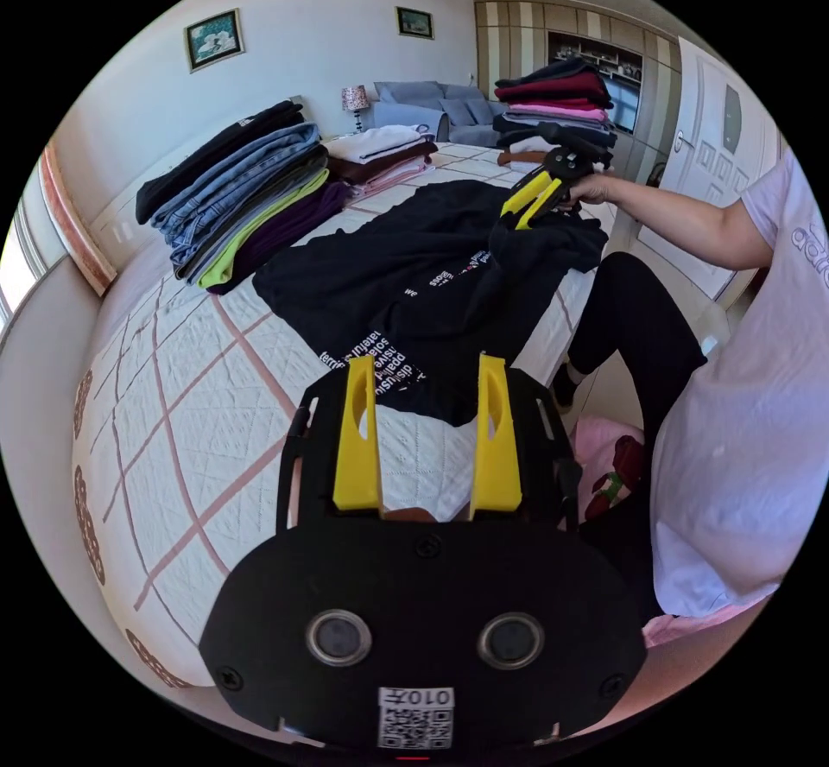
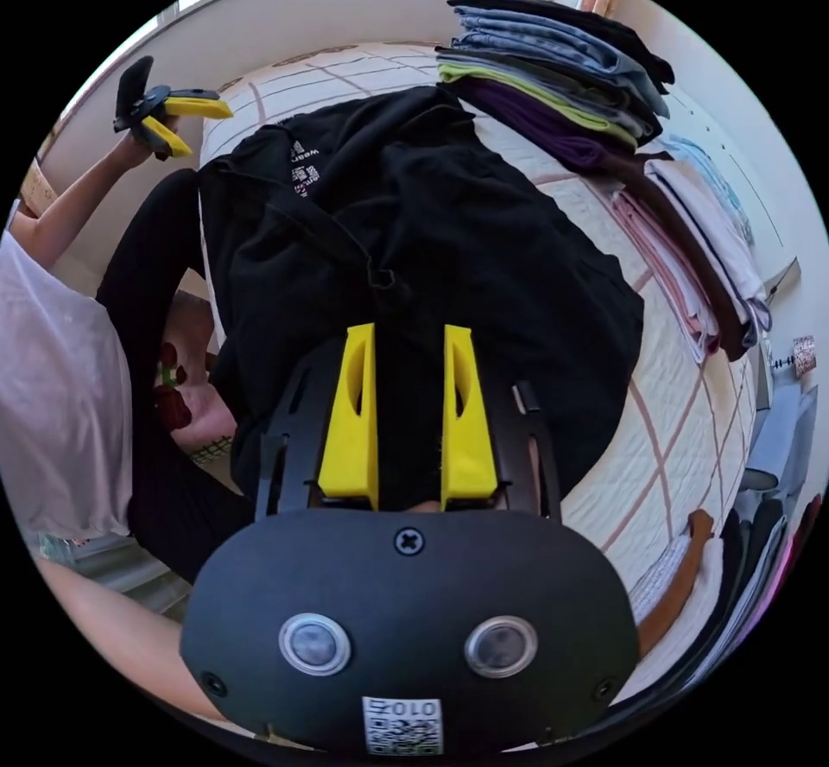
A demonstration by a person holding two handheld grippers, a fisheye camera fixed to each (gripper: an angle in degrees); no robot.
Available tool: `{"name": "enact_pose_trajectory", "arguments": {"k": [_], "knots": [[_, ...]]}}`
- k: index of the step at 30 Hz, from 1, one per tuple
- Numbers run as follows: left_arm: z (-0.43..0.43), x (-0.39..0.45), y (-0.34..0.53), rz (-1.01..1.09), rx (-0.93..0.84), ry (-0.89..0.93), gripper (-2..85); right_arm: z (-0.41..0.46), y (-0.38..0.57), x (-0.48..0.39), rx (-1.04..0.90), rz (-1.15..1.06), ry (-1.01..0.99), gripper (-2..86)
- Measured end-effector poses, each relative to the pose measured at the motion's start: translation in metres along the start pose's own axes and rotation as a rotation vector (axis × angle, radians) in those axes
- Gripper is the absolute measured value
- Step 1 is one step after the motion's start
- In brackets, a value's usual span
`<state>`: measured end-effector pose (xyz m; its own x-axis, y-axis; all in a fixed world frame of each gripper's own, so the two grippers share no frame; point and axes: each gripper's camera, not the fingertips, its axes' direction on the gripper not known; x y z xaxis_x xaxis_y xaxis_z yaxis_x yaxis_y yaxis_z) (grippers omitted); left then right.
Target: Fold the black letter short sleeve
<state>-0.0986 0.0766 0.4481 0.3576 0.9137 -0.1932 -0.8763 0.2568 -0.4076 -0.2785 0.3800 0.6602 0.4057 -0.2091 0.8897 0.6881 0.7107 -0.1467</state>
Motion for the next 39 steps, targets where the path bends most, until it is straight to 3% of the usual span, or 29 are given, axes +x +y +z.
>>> {"name": "enact_pose_trajectory", "arguments": {"k": [4,10,15,24,28,33,36,39], "knots": [[0.011,0.004,-0.032,0.099,-0.057,-0.036,18.3,-0.014,0.022,-0.016,0.047,0.065,0.039,4.1],[0.03,0.024,-0.076,0.291,-0.086,0.058,19.9,-0.067,0.088,-0.065,0.235,0.187,0.135,3.5],[0.035,0.064,-0.097,0.374,-0.051,-0.061,19.5,-0.099,0.126,-0.124,0.382,0.171,0.161,3.4],[0.037,0.064,-0.101,0.4,-0.142,-0.09,10.9,-0.102,0.157,-0.177,0.478,0.205,0.183,3.4],[-0.01,0.055,-0.084,0.335,-0.048,-0.103,2.3,-0.118,0.168,-0.208,0.549,0.171,0.211,3.4],[-0.104,0.039,-0.043,0.204,0.115,-0.083,0.2,-0.128,0.193,-0.239,0.549,0.217,0.336,3.2],[-0.199,0.029,-0.011,0.061,0.309,-0.05,-0.1,-0.137,0.205,-0.262,0.604,0.213,0.376,3.1],[-0.302,0.056,0.018,0.038,0.492,-0.158,-0.3,-0.16,0.217,-0.299,0.72,0.161,0.475,3.0]]}}
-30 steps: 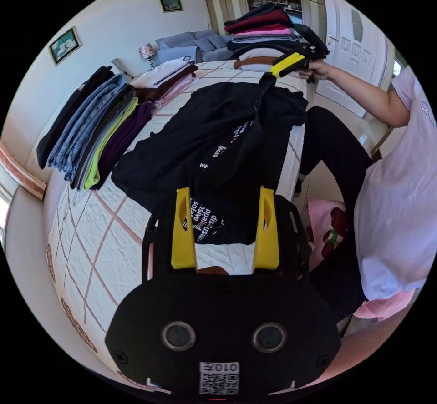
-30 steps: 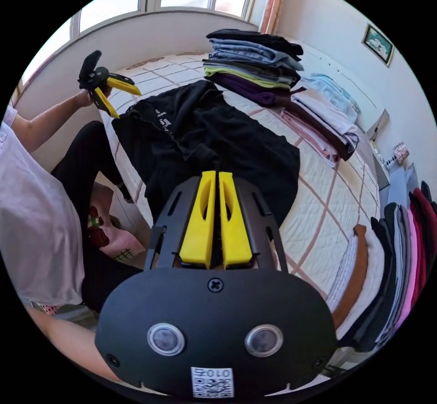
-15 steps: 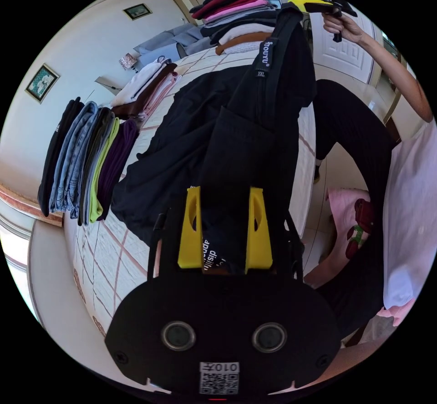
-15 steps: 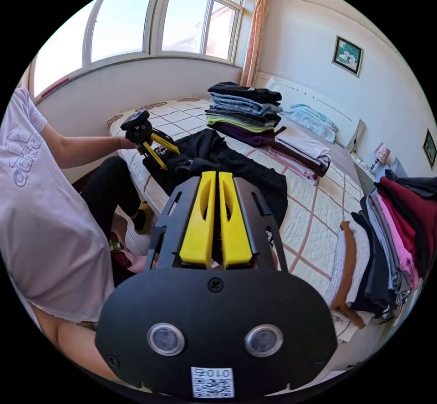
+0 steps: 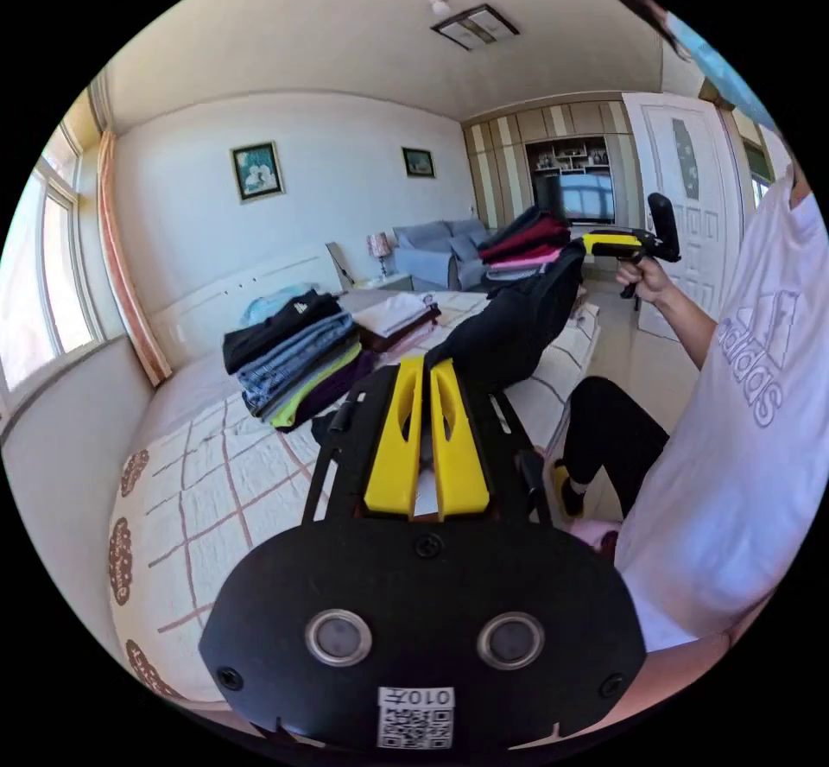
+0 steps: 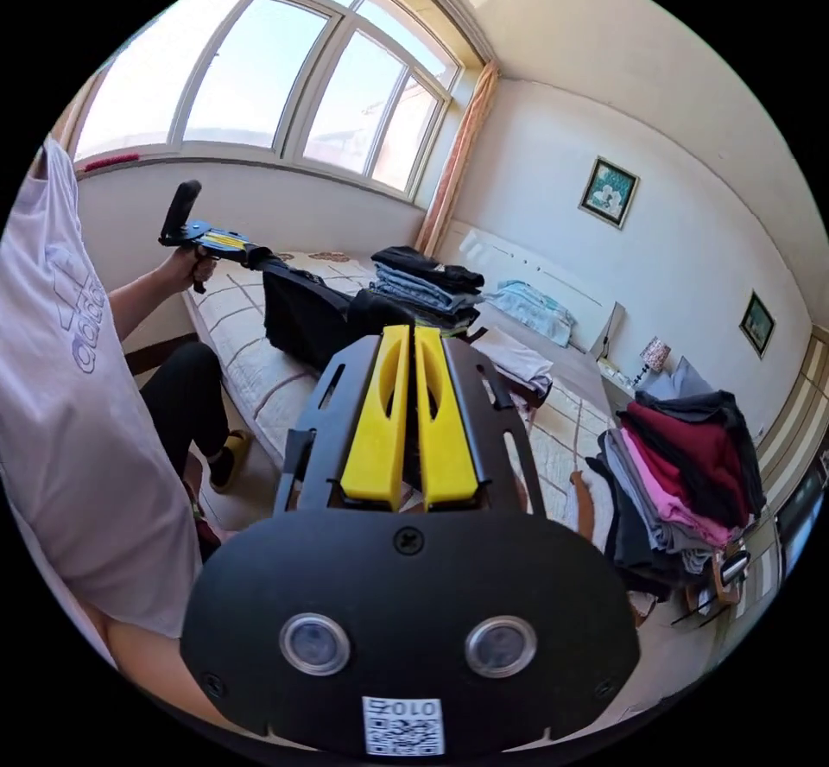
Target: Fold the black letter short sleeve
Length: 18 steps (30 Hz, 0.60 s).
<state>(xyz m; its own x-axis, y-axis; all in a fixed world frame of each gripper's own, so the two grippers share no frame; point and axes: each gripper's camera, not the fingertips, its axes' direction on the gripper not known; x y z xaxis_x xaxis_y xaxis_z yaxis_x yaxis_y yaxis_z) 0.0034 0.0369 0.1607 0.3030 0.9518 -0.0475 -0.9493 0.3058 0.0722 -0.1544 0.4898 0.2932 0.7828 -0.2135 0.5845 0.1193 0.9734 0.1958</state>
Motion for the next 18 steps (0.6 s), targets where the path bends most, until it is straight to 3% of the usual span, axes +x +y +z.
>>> {"name": "enact_pose_trajectory", "arguments": {"k": [4,8,12,18], "knots": [[-0.122,0.049,-0.032,0.155,0.173,-0.223,-0.3,-0.061,-0.009,-0.022,0.196,-0.071,0.105,2.8],[-0.217,0.084,-0.063,0.295,0.302,-0.292,-0.4,-0.132,-0.02,-0.042,0.371,-0.15,0.234,2.7],[-0.286,0.087,-0.096,0.351,0.398,-0.301,-0.4,-0.192,-0.038,-0.052,0.535,-0.199,0.319,2.7],[-0.309,0.034,-0.164,0.335,0.376,-0.203,-0.4,-0.2,-0.09,-0.038,0.492,-0.169,0.375,2.7]]}}
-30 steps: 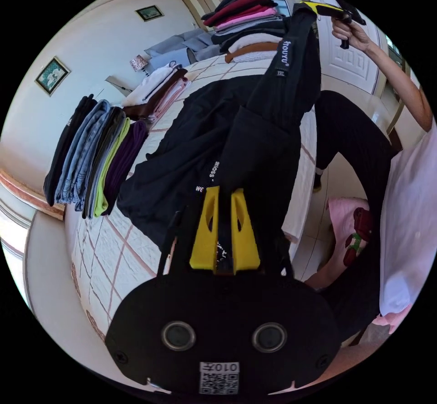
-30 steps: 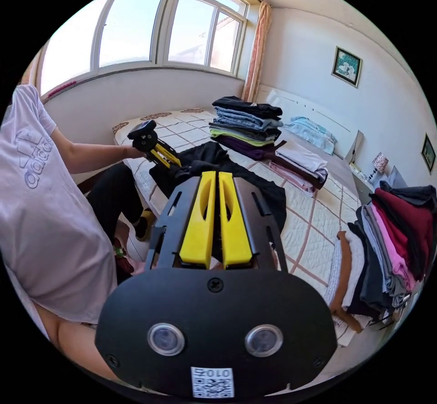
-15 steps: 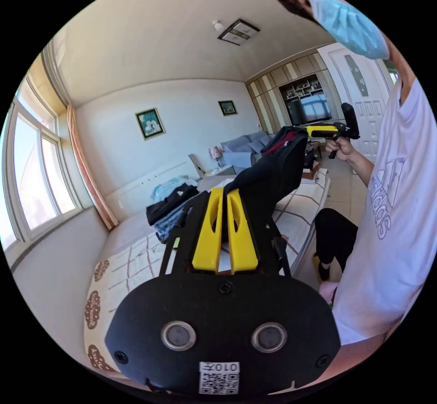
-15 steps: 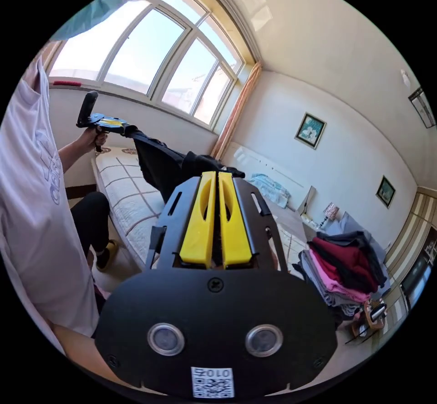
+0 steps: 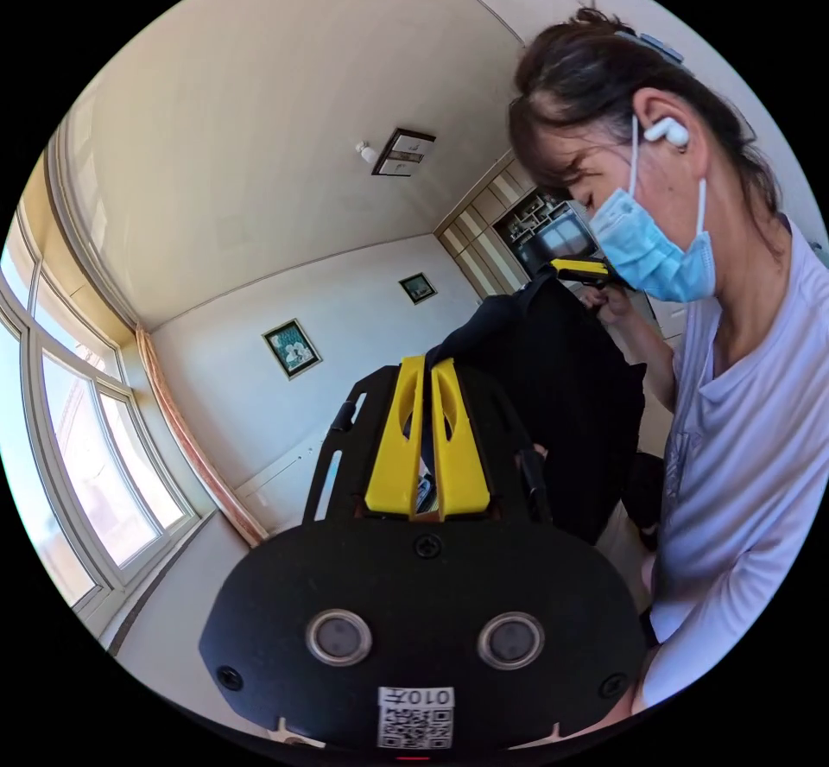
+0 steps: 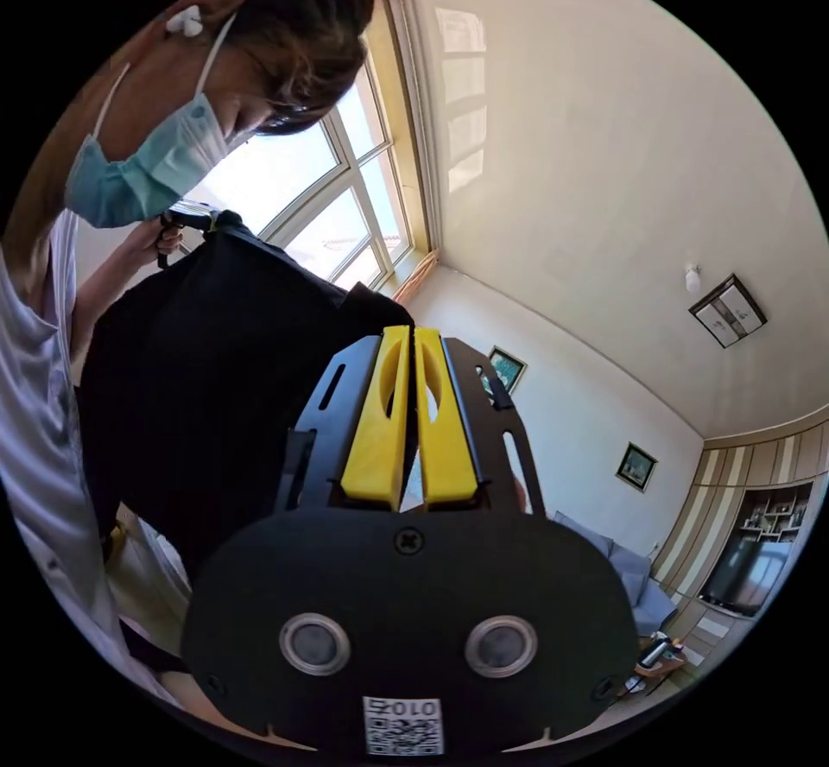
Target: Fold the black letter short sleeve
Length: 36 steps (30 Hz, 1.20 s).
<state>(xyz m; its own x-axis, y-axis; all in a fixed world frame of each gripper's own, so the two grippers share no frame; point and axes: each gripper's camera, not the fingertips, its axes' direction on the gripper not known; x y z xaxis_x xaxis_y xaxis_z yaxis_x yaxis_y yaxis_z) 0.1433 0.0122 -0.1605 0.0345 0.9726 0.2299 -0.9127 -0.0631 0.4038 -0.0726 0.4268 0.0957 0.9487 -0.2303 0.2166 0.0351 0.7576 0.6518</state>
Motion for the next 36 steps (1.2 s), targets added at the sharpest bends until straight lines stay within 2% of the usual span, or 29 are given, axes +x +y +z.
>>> {"name": "enact_pose_trajectory", "arguments": {"k": [3,6,8,11,14,18,21,25,28,30,32,36], "knots": [[0.03,-0.034,0.007,-0.073,-0.024,0.045,-0.4,0.024,-0.004,0.013,-0.044,0.049,-0.049,2.7],[0.085,-0.062,0.035,-0.171,-0.129,0.136,-0.4,0.07,0.011,0.02,-0.151,0.077,-0.096,2.7],[0.155,-0.081,0.076,-0.238,-0.276,0.187,-0.3,0.112,0.027,0.023,-0.251,0.086,-0.127,2.7],[0.229,-0.127,0.115,-0.382,-0.322,0.222,-0.3,0.19,0.046,0.05,-0.32,0.134,-0.208,2.6],[0.247,-0.151,0.085,-0.304,-0.224,0.114,-0.3,0.238,0.027,0.088,-0.284,0.153,-0.194,2.6],[0.231,-0.142,0.03,-0.108,-0.187,-0.014,-0.4,0.229,-0.03,0.108,-0.2,0.026,-0.056,2.6],[0.21,-0.113,0.028,0.015,-0.163,-0.029,-0.3,0.207,-0.03,0.11,-0.162,0.012,-0.086,2.5],[0.214,-0.038,0.097,0.074,-0.243,0.062,-0.3,0.194,0.019,0.085,-0.252,0.013,-0.186,2.5],[0.242,0.035,0.189,0.02,-0.402,0.219,-0.3,0.202,0.096,0.054,-0.41,0.062,-0.316,2.6],[0.266,0.082,0.255,-0.059,-0.523,0.33,-0.3,0.22,0.173,0.034,-0.58,0.197,-0.487,2.6],[0.296,0.147,0.333,-0.178,-0.651,0.452,-0.3,0.234,0.232,0.016,-0.725,0.305,-0.569,2.7],[0.327,0.214,0.392,-0.247,-0.779,0.528,-0.2,0.257,0.31,-0.012,-0.974,0.432,-0.671,2.9]]}}
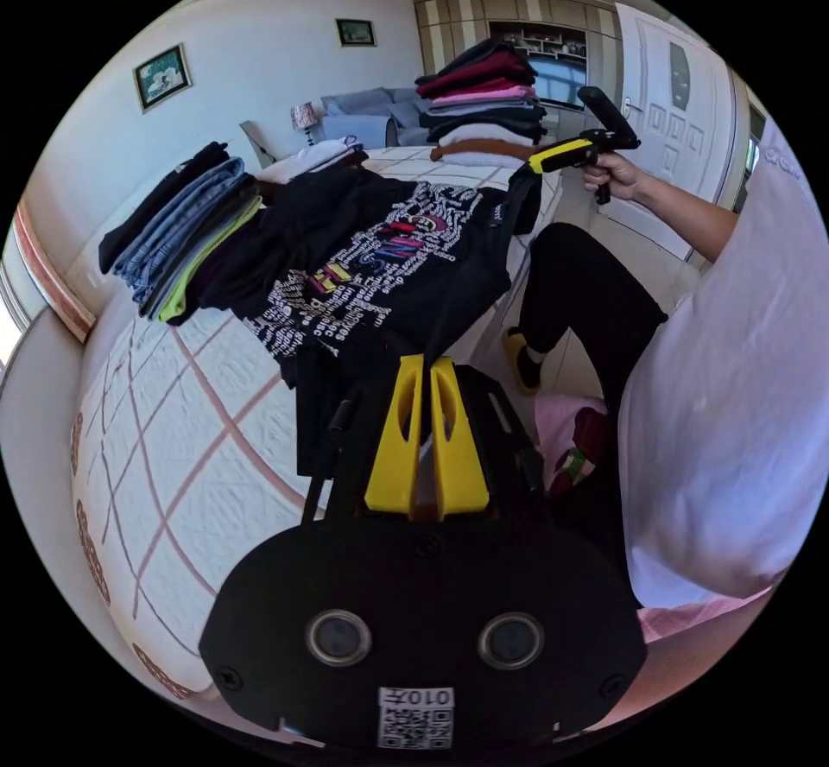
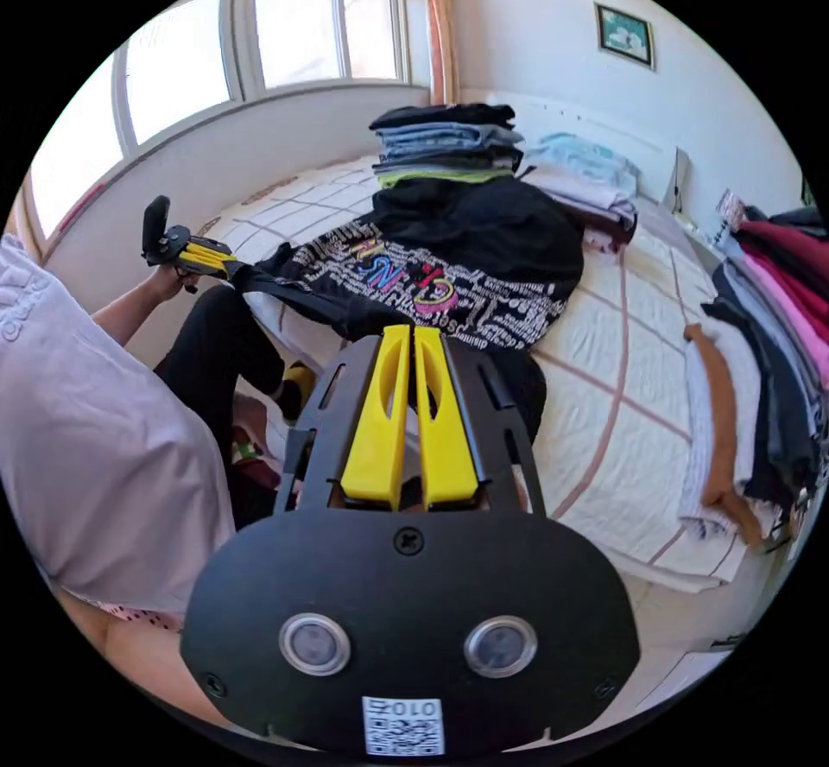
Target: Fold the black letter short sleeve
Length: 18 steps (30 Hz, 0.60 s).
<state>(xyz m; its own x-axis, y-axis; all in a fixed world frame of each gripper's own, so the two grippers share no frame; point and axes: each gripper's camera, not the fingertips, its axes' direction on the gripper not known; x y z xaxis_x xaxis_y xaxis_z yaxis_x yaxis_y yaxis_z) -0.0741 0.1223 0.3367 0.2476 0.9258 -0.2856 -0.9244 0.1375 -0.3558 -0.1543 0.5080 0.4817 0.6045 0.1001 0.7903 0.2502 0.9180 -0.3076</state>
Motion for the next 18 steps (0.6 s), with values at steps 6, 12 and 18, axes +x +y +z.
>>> {"name": "enact_pose_trajectory", "arguments": {"k": [6,12,18], "knots": [[0.032,0.022,0.0,0.081,-0.114,0.022,0.0,-0.001,-0.004,0.016,-0.046,-0.021,-0.109,3.1],[0.067,0.006,0.025,-0.068,-0.157,0.232,2.4,0.016,-0.026,0.01,-0.181,-0.07,-0.232,3.6],[0.014,-0.006,0.043,-0.214,-0.066,0.048,7.1,-0.02,-0.056,0.002,-0.108,-0.126,-0.207,6.8]]}}
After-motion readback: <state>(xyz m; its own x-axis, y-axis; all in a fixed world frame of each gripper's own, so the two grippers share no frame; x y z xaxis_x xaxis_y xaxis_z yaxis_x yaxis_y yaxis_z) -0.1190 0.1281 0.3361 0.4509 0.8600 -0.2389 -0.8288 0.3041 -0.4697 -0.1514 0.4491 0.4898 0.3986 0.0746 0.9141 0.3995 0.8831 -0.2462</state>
